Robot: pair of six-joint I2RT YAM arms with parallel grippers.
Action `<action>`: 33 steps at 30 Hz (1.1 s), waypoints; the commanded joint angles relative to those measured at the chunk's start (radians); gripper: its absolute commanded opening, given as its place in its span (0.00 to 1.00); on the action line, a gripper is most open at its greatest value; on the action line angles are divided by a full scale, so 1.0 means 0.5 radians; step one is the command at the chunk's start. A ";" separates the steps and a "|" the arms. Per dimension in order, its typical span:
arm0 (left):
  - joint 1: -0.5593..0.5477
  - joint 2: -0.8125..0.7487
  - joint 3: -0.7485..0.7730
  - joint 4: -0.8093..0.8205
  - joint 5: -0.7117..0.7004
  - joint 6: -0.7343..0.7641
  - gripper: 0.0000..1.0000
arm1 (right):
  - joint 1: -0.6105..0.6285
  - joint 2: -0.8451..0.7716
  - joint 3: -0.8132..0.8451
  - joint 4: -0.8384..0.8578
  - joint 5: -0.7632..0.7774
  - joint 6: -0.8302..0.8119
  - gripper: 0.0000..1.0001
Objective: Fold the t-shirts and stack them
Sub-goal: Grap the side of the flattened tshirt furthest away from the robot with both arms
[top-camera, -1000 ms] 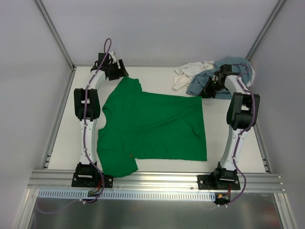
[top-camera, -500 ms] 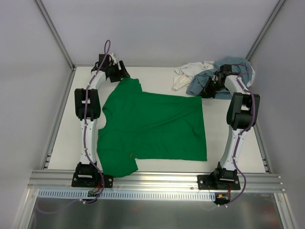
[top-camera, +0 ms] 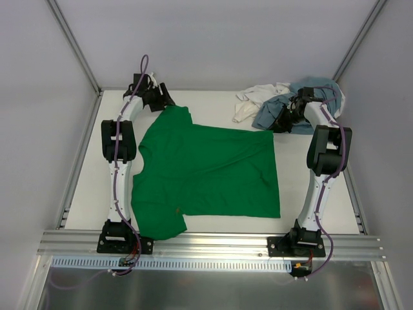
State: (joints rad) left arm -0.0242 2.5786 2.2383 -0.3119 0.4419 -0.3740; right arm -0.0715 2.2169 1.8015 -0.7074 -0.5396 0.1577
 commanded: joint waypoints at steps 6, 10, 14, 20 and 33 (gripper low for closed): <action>0.027 0.065 0.070 -0.162 0.046 -0.065 0.00 | 0.005 -0.068 0.054 -0.015 -0.041 0.025 0.01; 0.033 0.055 0.073 -0.180 0.030 -0.059 0.00 | 0.005 -0.068 0.054 -0.015 -0.044 0.025 0.00; 0.033 -0.015 0.015 -0.122 0.030 -0.059 0.00 | 0.008 -0.068 0.045 -0.015 -0.053 0.025 0.00; 0.033 -0.261 -0.123 0.157 0.018 -0.062 0.00 | 0.008 -0.087 0.042 -0.012 -0.056 0.025 0.00; 0.033 -0.512 -0.338 0.099 0.070 0.033 0.00 | 0.008 -0.151 0.005 -0.009 -0.068 0.025 0.01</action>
State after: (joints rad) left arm -0.0177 2.3817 2.0914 -0.2661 0.4561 -0.3763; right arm -0.0715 2.2166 1.8019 -0.7074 -0.5526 0.1642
